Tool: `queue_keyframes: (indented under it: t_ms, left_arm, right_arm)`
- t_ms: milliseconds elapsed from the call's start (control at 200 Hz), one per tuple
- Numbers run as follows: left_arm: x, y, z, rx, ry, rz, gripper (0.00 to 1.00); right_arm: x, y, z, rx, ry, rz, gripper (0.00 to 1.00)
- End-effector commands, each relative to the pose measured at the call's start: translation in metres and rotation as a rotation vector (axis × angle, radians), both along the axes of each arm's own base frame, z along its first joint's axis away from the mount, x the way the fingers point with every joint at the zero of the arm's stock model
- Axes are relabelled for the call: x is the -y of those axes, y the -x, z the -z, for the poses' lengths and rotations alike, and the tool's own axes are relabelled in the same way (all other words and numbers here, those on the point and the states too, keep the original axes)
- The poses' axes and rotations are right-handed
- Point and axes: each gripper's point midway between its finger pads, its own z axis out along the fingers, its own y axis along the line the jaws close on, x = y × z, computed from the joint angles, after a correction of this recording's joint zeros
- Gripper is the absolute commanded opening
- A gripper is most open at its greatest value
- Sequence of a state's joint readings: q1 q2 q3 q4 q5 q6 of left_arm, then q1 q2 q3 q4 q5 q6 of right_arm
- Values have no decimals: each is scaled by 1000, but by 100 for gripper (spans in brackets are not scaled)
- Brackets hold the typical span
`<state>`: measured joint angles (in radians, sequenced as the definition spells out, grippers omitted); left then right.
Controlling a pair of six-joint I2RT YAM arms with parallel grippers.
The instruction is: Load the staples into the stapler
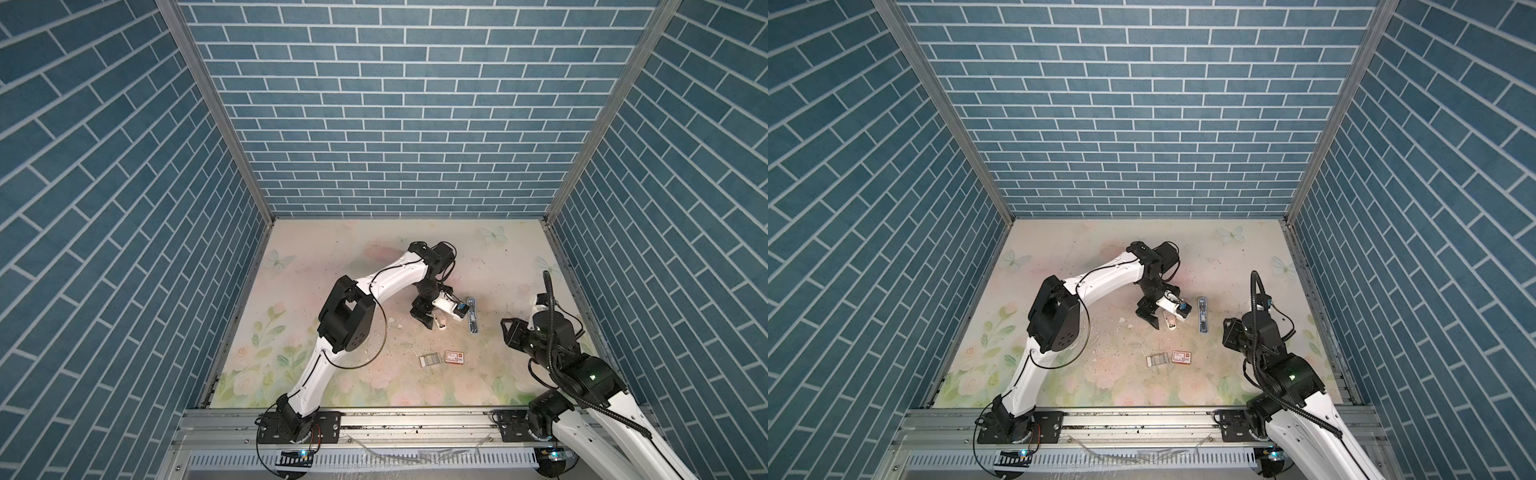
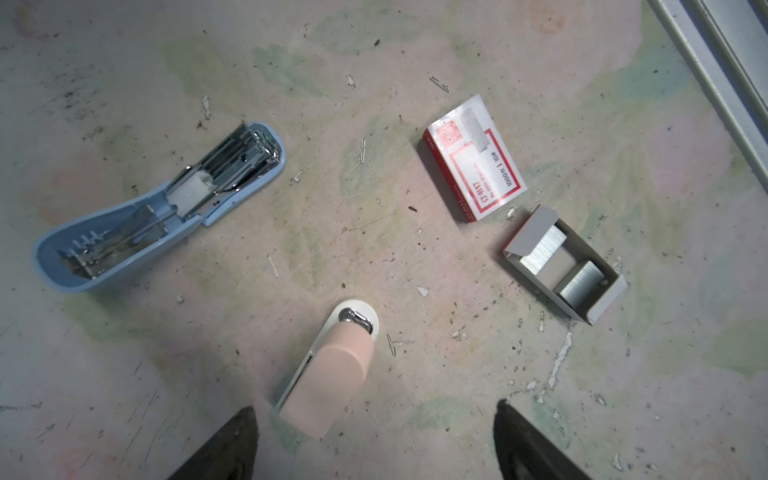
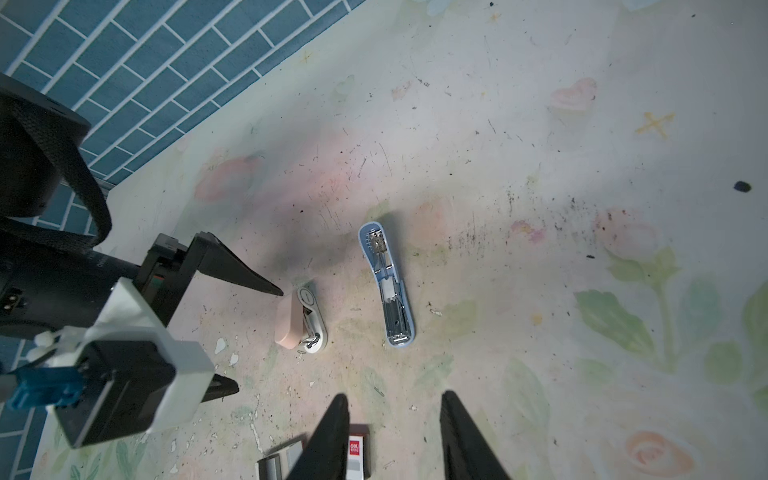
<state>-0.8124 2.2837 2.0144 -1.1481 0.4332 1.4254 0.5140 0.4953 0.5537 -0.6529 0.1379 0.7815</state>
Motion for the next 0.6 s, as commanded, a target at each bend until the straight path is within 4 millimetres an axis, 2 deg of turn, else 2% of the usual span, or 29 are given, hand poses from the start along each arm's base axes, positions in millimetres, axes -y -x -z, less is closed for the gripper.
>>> queue_keyframes:
  t_ms: [0,165,410,595]
  left_arm:
    - [7,4,9,15,-2,33,85]
    - [12,4,18,31,-5,37,77]
    - [8,4,32,41,-38,46,64]
    - [8,5,34,38,-38,41,58]
  right_arm:
    - [5,5,9,-39,-13,40,38]
    - [4,3,12,-43,-7,36,37]
    - [2,1,15,-39,-9,32,37]
    - [2,0,15,-36,-6,33,37]
